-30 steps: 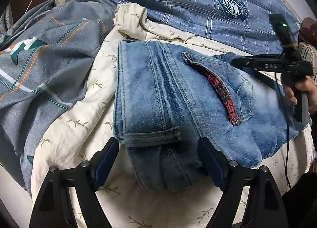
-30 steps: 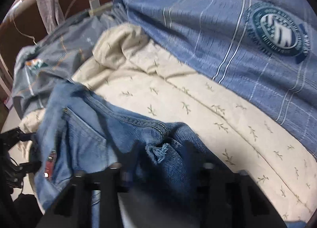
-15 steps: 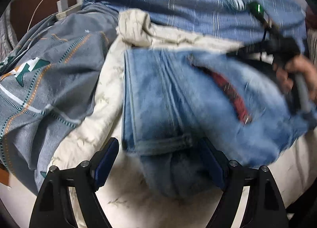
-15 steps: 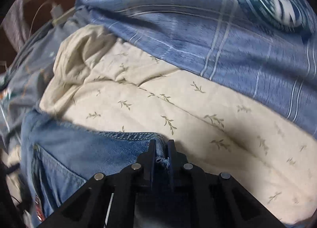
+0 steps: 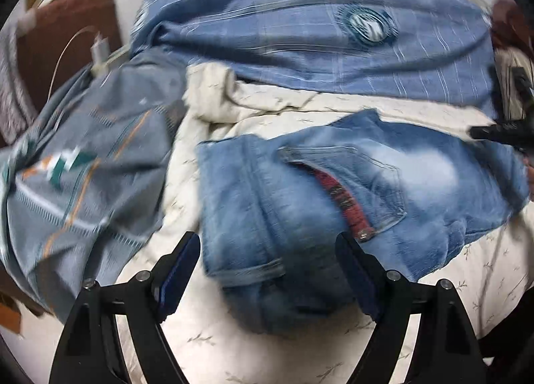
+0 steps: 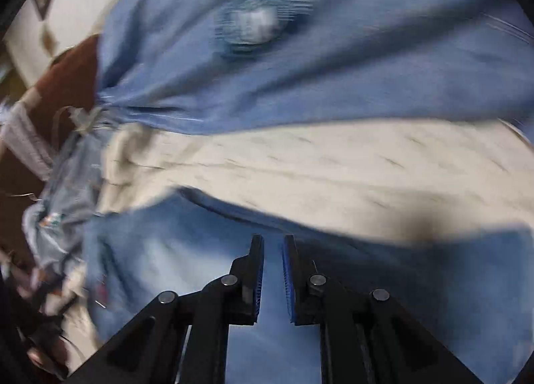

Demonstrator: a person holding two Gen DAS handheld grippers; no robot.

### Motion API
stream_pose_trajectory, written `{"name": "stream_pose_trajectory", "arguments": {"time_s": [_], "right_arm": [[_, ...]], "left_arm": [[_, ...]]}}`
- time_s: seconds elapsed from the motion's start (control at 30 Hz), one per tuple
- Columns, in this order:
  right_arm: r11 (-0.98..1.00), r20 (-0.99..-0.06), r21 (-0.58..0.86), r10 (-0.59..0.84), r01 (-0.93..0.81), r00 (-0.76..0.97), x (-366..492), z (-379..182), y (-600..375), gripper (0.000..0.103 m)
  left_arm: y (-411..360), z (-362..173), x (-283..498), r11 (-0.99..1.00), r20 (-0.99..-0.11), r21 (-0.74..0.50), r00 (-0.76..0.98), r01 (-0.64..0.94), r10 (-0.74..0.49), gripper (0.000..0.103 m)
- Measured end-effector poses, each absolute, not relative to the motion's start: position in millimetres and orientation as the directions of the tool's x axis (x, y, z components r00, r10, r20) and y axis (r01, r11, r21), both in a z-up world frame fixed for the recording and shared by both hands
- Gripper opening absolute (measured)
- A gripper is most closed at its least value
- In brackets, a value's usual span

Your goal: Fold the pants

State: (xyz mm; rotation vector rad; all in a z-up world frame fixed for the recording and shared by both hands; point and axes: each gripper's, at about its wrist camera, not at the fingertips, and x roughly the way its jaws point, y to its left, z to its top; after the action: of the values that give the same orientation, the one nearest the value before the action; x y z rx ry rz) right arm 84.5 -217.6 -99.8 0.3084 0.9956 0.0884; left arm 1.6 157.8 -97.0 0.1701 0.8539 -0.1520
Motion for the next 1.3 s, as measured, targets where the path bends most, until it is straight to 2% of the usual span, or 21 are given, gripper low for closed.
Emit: {"name": "stream_pose_trajectory", "arguments": {"time_s": [0.17,0.2,0.27,0.33,0.47,0.53,0.63,0.83,1.0,1.3], "right_arm": [[0.887,-0.823,0.350,0.137,0.301,0.552,23,-127,-308,0.013],[0.870,-0.816,0.371,0.140,0.324,0.560,14,-132,-323,0.013],[0.832,-0.787,0.447,0.191,0.328,0.587,-2,-135,-346,0.013],[0.832,-0.787,0.440,0.176,0.339,0.591,-9,-131,-355,0.013],[0.814,-0.750,0.470,0.166,0.340,0.640,-29,-120,-361,0.013],[0.834,-0.768,0.433,0.143,0.341,0.624,-29,-119,-355,0.013],[0.853,-0.817,0.382,0.132,0.355,0.561,-29,-133,-347,0.014],[0.860,-0.825,0.368,0.127,0.353,0.551,-36,-130,-341,0.014],[0.874,-0.783,0.391,0.151,0.289,0.603,-40,-112,-332,0.014],[0.897,-0.783,0.363,0.145,0.254,0.605,-31,-108,-324,0.014]], "left_arm": [[131,-134,15,0.945,-0.810,0.236,0.583,0.227,0.062,0.085],[132,-138,16,0.946,-0.813,0.236,0.578,0.223,0.066,0.085],[136,-136,16,0.956,-0.825,0.212,0.562,0.203,0.063,0.086],[136,-126,15,0.964,-0.830,0.195,0.554,0.182,0.063,0.085],[109,-95,9,0.961,-0.775,0.209,0.630,0.179,0.051,0.083],[89,-82,10,0.964,-0.762,0.164,0.648,0.211,-0.012,0.084],[52,-75,15,0.958,-0.739,0.183,0.673,0.222,-0.014,0.084],[-10,-71,22,0.955,-0.716,0.138,0.693,0.262,-0.087,0.084],[-47,-73,28,0.949,-0.708,0.116,0.695,0.293,-0.128,0.084],[-77,-86,28,0.932,-0.689,0.165,0.713,0.324,-0.126,0.084]]}}
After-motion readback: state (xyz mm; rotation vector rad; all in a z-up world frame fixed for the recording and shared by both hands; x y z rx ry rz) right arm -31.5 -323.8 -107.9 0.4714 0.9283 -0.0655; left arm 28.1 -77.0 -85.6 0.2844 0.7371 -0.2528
